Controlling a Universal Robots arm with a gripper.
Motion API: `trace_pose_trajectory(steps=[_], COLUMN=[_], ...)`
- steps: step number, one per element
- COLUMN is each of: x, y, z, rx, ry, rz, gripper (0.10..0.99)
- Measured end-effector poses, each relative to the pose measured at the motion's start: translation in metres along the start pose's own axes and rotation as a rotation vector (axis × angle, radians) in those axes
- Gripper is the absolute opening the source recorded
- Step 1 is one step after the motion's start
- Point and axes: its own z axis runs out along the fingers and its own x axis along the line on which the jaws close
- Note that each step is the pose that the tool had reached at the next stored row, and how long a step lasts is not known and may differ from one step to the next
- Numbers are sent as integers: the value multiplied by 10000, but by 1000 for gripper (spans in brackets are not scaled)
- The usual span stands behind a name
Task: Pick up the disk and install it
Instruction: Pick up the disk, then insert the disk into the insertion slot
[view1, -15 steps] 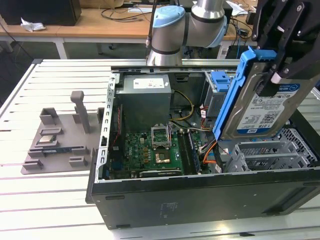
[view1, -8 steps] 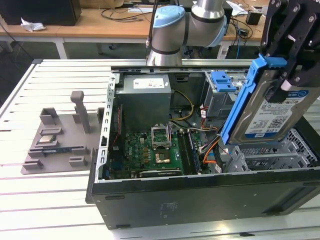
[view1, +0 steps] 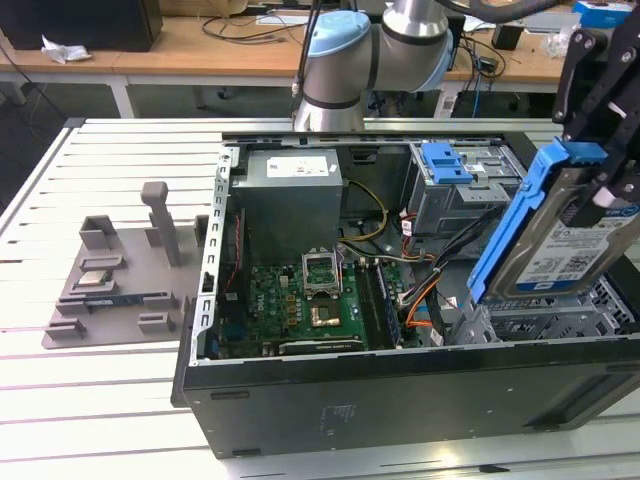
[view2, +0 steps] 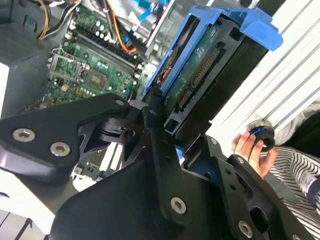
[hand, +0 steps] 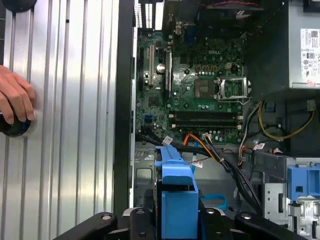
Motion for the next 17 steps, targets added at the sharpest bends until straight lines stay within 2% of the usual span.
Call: trace_pose_trajectory(steps=[4, 15, 16, 17], x=[-31, -33, -32, -33], y=[-131, -141, -141, -146], z=[9, 8, 8, 16], rx=[-9, -9, -8, -5], ry=[-2, 0, -31, -177], rz=[-3, -3, -5, -15], gripper=[369, 369, 369, 369])
